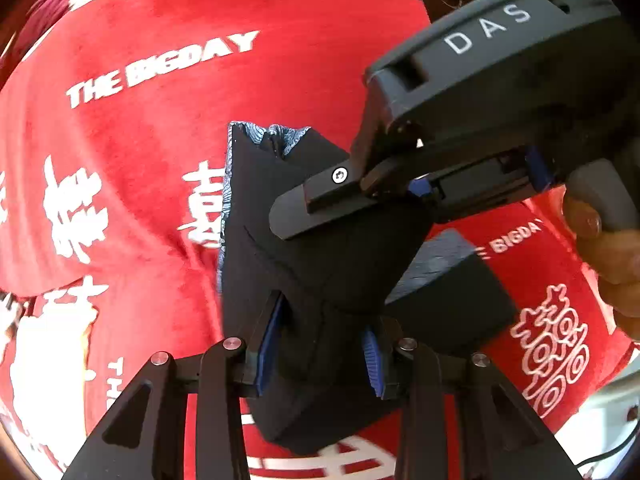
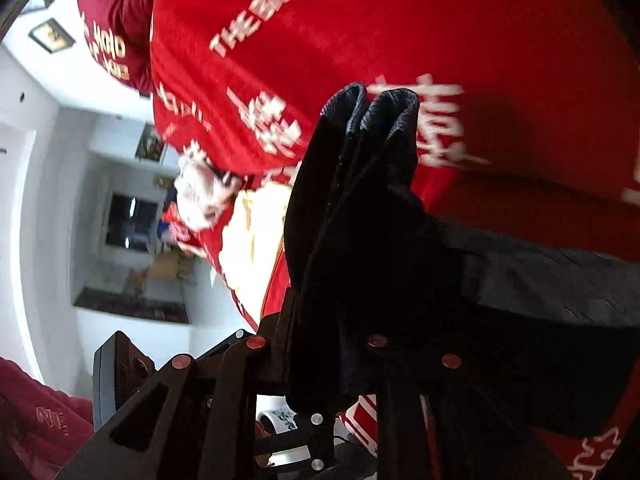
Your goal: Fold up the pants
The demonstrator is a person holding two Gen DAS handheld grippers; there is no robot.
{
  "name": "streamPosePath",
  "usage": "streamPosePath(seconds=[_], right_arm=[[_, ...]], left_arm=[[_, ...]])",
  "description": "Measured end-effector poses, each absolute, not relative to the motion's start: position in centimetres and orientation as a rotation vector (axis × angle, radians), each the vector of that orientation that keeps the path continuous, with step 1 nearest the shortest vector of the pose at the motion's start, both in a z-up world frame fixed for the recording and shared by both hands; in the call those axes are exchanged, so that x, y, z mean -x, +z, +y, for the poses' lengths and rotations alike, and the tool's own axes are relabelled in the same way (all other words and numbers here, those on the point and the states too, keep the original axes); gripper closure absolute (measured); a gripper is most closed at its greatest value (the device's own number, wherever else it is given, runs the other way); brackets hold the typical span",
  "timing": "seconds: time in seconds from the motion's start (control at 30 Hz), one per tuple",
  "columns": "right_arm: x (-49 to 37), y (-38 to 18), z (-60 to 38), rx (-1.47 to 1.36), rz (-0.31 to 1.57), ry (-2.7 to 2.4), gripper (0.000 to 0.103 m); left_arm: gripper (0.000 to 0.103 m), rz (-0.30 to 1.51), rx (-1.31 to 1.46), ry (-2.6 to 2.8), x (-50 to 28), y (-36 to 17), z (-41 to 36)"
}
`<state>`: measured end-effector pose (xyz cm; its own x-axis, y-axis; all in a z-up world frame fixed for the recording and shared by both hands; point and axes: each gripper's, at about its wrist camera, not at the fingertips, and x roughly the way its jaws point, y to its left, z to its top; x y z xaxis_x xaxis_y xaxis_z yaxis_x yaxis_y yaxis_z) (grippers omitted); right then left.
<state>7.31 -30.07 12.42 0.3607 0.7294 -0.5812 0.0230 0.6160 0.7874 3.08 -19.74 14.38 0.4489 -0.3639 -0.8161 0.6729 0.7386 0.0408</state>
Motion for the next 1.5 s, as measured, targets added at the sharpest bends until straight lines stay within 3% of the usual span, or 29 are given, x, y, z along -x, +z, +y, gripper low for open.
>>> streamPosePath(seconds=[0.37,0.77,0.93,1.03,1.1,1.33,1.5], right_arm=[[-0.3,10.8,-39.0,-0.924,1.043,0.405,0.083],[3.9,2.9,-44.5,-1.043,1.110,0.217,0.083],[3.9,0.8,-44.3,-0.983,1.176,0.121,0.078],[4.5,0.5,-44.4,-0.960,1.201,0.102,0.077],[4.7,0.8,-44.2,-0.922,1.216,0.084,0.071],[5.6,1.1,-44.2,-0.895,1.258,0.040,0.067],[6.8,1.2,-44.7,-0.796,1.309,-0.010,0.055]], left_arm=[[0.066,0.937,-0.474,-0.788,1.7,12.5,-28.3],[0.066,1.026,-0.634,-0.844,5.7,5.2,-34.4],[0.054,1.039,-0.694,-0.853,6.6,3.3,-35.0],[0.040,1.090,-0.650,-0.877,6.2,3.8,-34.1],[0.026,1.128,-0.608,-0.869,5.6,4.6,-32.9],[0.026,1.184,-0.516,-0.651,2.5,6.7,-28.3],[0.026,1.302,-0.392,-0.431,-1.4,5.1,-25.1]])
